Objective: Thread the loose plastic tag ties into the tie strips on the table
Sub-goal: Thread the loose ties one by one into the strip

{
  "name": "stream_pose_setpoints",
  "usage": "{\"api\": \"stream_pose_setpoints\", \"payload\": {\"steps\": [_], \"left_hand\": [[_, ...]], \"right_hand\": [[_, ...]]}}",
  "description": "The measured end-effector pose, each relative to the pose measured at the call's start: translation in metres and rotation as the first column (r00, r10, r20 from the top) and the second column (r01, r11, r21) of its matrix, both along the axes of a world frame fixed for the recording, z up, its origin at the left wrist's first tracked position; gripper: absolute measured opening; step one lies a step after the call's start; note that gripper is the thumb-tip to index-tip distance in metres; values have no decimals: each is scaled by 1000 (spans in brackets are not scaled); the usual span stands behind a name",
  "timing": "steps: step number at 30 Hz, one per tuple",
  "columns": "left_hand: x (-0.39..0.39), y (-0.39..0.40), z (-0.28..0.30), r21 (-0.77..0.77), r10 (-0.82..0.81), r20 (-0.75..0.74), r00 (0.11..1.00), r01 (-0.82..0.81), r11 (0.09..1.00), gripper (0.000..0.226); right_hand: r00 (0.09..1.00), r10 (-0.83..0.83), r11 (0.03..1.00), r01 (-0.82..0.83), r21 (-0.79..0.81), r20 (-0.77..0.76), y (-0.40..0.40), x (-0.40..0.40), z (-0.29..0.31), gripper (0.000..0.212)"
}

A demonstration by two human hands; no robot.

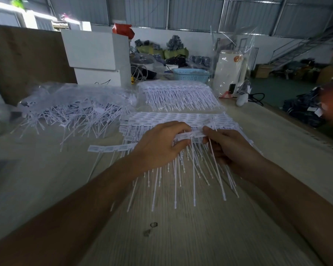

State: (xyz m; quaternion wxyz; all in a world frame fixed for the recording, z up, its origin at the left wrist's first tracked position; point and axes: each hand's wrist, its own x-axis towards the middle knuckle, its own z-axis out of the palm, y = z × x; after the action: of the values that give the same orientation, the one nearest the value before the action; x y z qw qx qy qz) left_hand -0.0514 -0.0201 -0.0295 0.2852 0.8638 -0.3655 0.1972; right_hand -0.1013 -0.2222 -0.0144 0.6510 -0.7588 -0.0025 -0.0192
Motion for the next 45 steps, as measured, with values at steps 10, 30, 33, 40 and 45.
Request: {"api": "stream_pose_setpoints", "payload": {"steps": [10, 30, 33, 40, 45], "left_hand": [[2, 2, 2, -26, -38, 67, 997, 40, 999, 17], [-3, -1, 2, -142, -63, 6, 998, 63, 988, 29], [-5, -1, 1, -42, -44, 49, 998, 46, 998, 30], [-4, 1, 3, 37, -25, 77, 997, 22, 999, 29], [0, 3, 1, 146, -42, 97, 994, 28, 989, 28]], "right_hand": [[992, 40, 984, -18, -175, 123, 1, -2, 0, 35], [998, 67, 997, -67, 33, 1, 5, -5, 2, 43], [996, 82, 996, -81, -22, 45, 5, -7, 3, 38], [993, 112, 990, -108, -85, 42, 1, -4, -3, 31], [970, 142, 860, -21, -510, 199, 0, 2, -7, 38]]}}
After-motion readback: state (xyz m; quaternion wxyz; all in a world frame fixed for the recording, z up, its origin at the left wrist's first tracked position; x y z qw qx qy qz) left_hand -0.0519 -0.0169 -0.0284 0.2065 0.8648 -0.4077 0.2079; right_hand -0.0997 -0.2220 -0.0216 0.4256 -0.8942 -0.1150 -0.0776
